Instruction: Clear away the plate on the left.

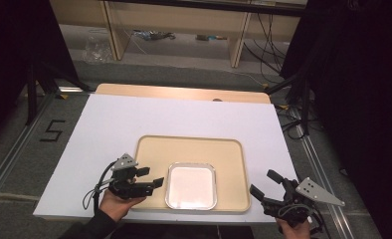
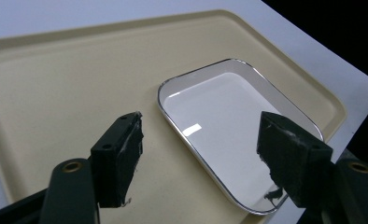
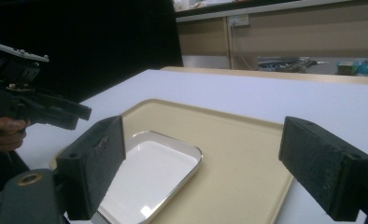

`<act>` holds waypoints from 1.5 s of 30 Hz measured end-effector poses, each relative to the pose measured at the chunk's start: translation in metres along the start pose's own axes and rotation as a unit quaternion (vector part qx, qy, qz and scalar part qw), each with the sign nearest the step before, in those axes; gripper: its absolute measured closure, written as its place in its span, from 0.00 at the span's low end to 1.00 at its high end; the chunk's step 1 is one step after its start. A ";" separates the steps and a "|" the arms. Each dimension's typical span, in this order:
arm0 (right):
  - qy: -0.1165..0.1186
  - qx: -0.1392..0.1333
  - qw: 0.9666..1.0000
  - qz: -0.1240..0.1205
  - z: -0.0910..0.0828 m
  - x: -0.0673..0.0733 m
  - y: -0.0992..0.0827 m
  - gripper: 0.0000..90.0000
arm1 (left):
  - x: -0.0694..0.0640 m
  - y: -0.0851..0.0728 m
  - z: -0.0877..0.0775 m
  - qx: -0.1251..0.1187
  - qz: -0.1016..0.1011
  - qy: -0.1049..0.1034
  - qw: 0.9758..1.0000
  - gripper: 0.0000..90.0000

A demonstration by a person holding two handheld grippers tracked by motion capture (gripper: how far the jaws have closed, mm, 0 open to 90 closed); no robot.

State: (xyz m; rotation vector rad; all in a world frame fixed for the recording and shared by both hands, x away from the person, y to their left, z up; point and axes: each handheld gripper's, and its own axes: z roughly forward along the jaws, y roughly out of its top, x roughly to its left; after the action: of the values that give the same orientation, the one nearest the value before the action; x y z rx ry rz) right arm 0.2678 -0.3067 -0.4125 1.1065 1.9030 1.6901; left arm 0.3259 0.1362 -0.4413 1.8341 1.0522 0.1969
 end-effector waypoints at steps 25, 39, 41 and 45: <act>-0.002 0.010 1.000 -0.010 -0.001 -0.001 0.001 0.17 | 0.005 -0.002 -0.028 -0.066 0.022 0.028 0.997 0.33; -0.004 0.011 1.000 -0.010 -0.001 -0.001 0.001 0.17 | 0.006 -0.006 -0.044 -0.084 0.042 0.016 0.995 0.27; -0.005 0.010 1.000 -0.009 0.000 -0.001 0.001 0.17 | 0.007 -0.007 -0.047 -0.088 0.039 0.017 0.995 0.24; -0.004 0.010 1.000 -0.012 0.000 -0.001 0.001 0.17 | 0.008 -0.008 -0.051 -0.091 0.034 0.026 0.995 0.20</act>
State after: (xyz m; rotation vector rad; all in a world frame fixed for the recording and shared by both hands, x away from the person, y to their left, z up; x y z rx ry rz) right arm 0.2685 -0.3078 -0.4121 1.0928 1.9253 1.6556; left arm 0.2979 0.1770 -0.4243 1.7079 0.9759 0.3713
